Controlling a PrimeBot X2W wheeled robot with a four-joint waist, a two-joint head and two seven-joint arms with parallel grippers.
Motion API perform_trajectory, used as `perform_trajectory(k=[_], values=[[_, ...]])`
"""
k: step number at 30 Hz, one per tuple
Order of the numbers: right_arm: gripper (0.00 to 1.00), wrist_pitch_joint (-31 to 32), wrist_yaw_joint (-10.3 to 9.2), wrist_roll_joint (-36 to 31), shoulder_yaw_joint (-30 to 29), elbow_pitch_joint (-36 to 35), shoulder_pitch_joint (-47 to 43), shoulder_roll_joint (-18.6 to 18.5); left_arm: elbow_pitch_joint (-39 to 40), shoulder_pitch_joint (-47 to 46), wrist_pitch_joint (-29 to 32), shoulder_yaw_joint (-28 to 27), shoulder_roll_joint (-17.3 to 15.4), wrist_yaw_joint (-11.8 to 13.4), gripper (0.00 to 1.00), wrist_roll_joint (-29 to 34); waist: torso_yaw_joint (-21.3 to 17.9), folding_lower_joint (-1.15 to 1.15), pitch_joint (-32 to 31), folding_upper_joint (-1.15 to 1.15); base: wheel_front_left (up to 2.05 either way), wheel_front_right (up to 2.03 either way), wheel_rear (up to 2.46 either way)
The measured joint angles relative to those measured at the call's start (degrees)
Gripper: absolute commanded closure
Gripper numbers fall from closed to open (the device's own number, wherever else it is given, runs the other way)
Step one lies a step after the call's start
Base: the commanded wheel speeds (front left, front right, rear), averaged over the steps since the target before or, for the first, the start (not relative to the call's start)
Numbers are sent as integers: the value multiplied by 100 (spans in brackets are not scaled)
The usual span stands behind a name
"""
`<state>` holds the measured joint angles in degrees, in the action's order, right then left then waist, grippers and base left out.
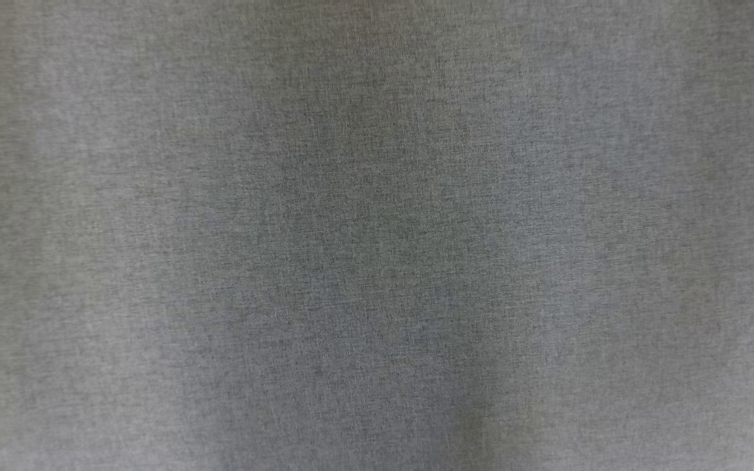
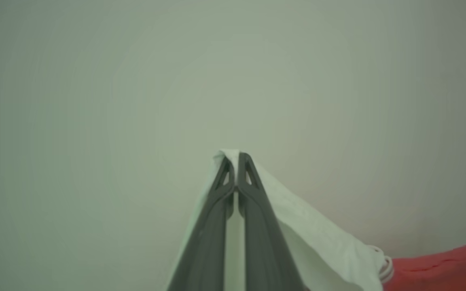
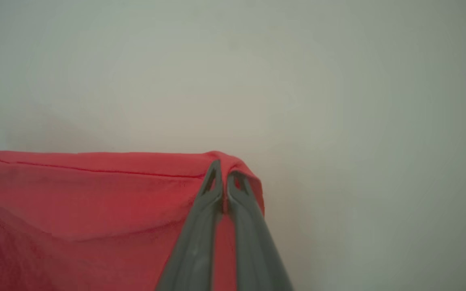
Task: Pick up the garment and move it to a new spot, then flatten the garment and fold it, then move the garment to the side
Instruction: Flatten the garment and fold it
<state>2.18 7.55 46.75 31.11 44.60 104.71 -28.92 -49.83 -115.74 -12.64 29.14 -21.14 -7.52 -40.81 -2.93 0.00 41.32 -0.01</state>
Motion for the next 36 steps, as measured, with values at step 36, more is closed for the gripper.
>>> perform_trajectory(k=[36], values=[[100,-755,0,1162,36,-3348,-8457,-1539,6022,11080,-225,-883,-637,2252,100,-695,184,-2,-2662,2,0,0,0]])
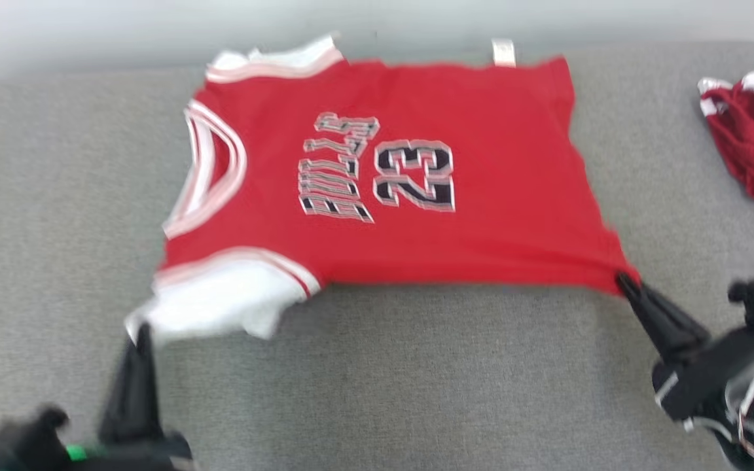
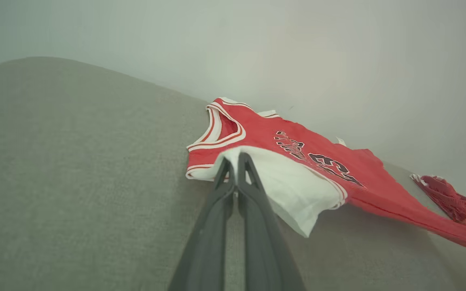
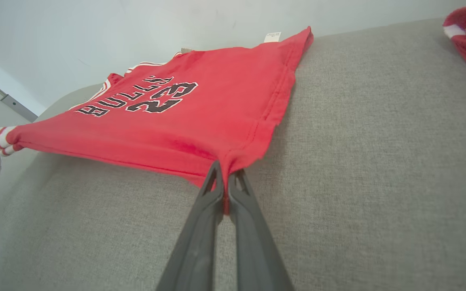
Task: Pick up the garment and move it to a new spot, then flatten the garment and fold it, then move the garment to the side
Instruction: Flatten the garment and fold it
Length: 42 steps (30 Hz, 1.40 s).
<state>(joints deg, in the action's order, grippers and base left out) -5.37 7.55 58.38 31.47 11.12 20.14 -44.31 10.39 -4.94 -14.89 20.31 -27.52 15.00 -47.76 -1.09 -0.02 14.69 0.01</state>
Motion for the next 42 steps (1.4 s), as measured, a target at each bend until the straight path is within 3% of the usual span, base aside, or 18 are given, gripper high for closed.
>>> perform_trajectory(k=[9,15,20,29,35,42], values=[[100,-35,0,-437,-743,-9,-1507,266,-360,1430,-14,-267,876,-382,100,146,129,0,-494,-1,0,0,0],[100,101,0,-849,-1187,-7,-2405,442,-556,1901,-14,-201,1051,-600,100,189,213,1,-742,0,0,0,0],[100,358,0,-1093,-1704,-19,-3090,586,-612,2203,123,43,1047,-693,100,179,302,1,-845,-1,0,0,0],[100,787,0,-1285,-1934,-512,-3143,1056,-520,1692,198,100,920,-800,100,353,145,2,-887,-2,0,0,0],[100,1106,0,-1269,-1947,-766,-2722,1227,-456,987,489,29,619,-856,100,546,-94,2,-832,-2,0,0,0],[100,1454,0,-1168,-1779,-547,-1789,1385,-937,-132,916,-68,277,-1147,100,600,-325,2,-630,-2,0,0,0]])
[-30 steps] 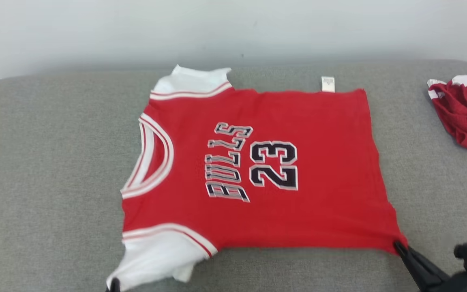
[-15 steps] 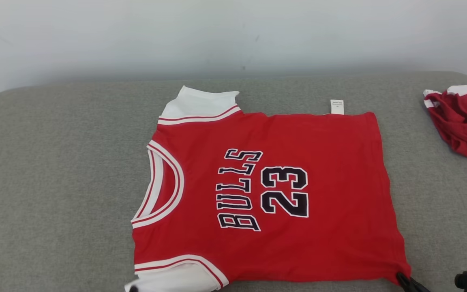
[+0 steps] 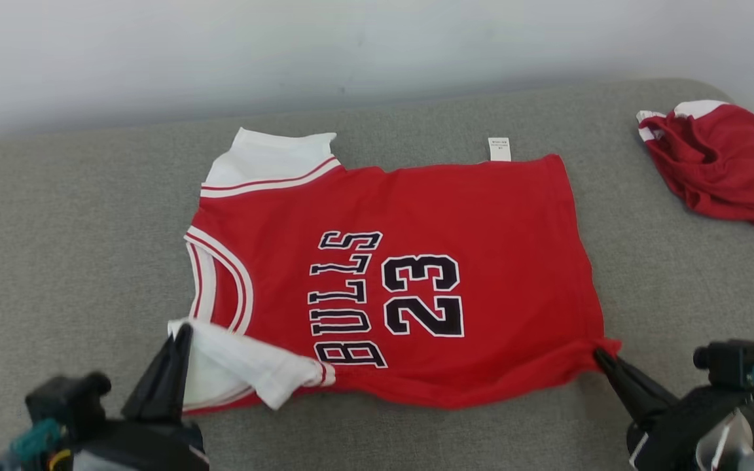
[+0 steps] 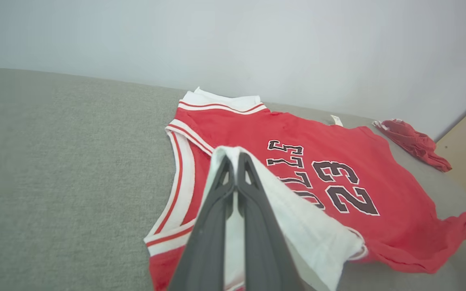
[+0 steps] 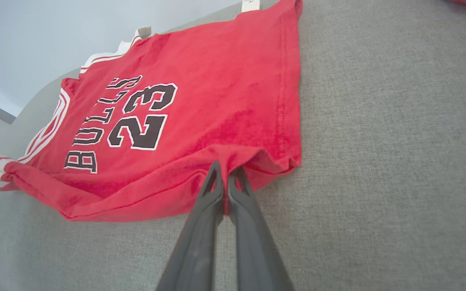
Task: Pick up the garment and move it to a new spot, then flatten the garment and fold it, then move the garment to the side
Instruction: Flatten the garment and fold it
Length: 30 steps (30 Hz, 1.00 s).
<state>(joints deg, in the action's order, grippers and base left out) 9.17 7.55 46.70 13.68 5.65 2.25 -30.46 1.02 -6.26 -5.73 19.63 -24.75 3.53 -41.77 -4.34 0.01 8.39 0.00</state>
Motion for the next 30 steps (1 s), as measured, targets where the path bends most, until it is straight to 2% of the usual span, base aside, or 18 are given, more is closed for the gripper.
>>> perform_trajectory(k=[6,11,18,19,20,21,22,23,24,30], values=[[100,40,0,101,180,464,706,30,-792,-1037,178,129,66,-255,100,63,-54,0,230,-1,0,0,0],[100,-103,0,165,280,937,1224,27,-1660,-1750,193,241,170,-568,100,82,-77,1,354,-1,0,0,0],[100,-352,0,205,586,1457,1690,66,-2506,-2280,55,412,318,-760,100,227,-144,1,404,-1,0,0,0],[82,-401,0,205,647,1522,1744,80,-2626,-2329,44,443,344,-768,100,249,-147,0,406,-1,0,0,0],[56,-485,0,193,728,1562,1798,91,-2737,-2368,25,481,360,-808,100,259,-149,0,409,-1,0,0,0],[0,-575,0,167,791,1603,1850,92,-2820,-2401,-11,508,374,-812,100,286,-152,1,411,-1,0,0,0],[0,-688,0,144,843,1636,1902,96,-2913,-2434,-65,515,381,-816,100,299,-153,1,410,-1,0,0,0],[0,-805,0,140,864,1681,1942,96,-2987,-2467,-134,537,381,-831,63,333,-152,1,405,0,0,0,0],[0,-910,0,110,900,1731,1969,85,-3049,-2488,-209,565,378,-833,0,401,-148,0,399,-1,0,0,0],[0,-1419,0,59,1048,1917,1900,-25,-3170,-2426,-634,565,445,-756,0,498,-107,0,278,0,0,0,0]])
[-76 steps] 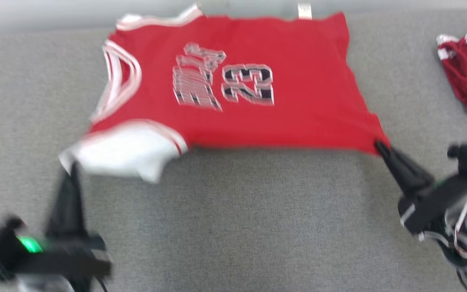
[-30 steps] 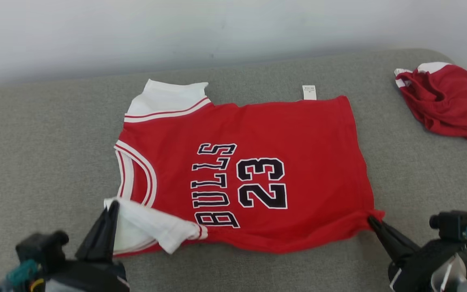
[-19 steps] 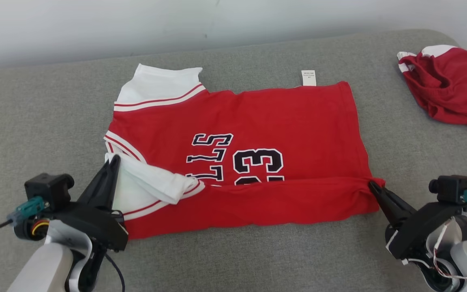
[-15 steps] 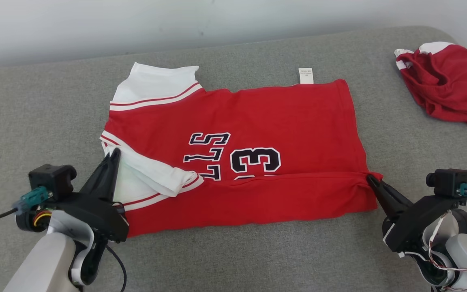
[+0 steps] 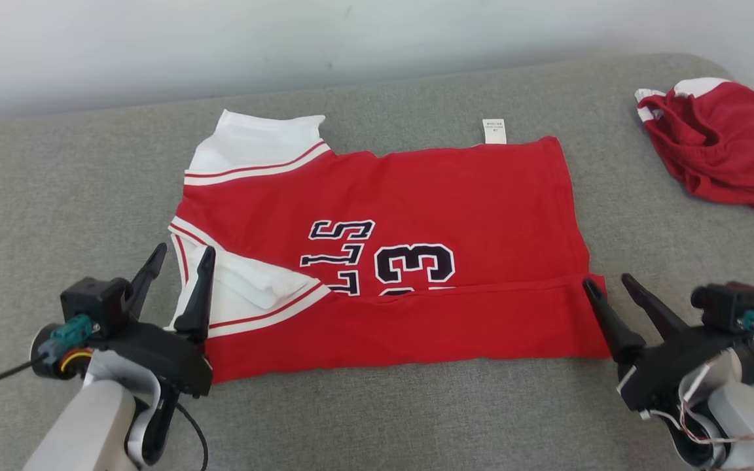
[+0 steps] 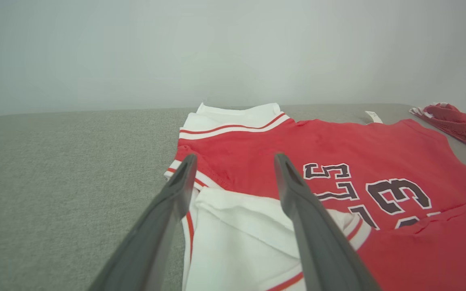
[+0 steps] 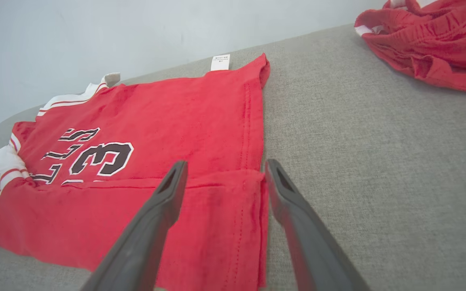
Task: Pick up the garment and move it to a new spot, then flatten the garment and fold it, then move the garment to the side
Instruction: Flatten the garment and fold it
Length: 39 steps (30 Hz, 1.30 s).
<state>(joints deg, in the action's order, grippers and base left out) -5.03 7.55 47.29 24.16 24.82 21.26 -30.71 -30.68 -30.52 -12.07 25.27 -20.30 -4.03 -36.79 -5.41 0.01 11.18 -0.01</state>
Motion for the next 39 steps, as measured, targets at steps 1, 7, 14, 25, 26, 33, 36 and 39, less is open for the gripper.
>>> perform_trajectory(k=[1,7,14,25,26,33,36,39], values=[[0,-60,0,5,10,14,-44,-22,33,45,-48,-22,3,10,0,-1,10,0,-21,0,0,0,0],[0,-280,0,53,-8,38,-373,-104,455,512,-198,-156,-32,199,0,0,77,-1,-106,0,0,0,0],[0,-420,0,143,-216,187,-655,-54,1037,1389,-144,-111,-100,520,0,-4,136,-1,-111,0,0,0,0],[0,-468,0,-181,-219,521,-603,91,981,1818,5,-29,-100,756,0,-44,124,-1,-23,0,0,0,0],[0,-468,0,-200,-215,570,-584,111,909,1813,7,-31,-101,766,0,-44,118,-1,-17,0,0,0,0],[6,-456,0,-258,-62,853,-433,337,475,1683,134,-27,-20,754,0,-146,95,-1,36,0,0,0,0],[73,-453,0,-227,51,899,-359,403,208,1582,155,-31,53,654,8,-226,106,-1,47,0,0,0,0],[100,-466,0,-145,155,973,-330,454,-85,1479,77,-19,153,545,100,-274,120,-1,-10,0,0,0,0]])
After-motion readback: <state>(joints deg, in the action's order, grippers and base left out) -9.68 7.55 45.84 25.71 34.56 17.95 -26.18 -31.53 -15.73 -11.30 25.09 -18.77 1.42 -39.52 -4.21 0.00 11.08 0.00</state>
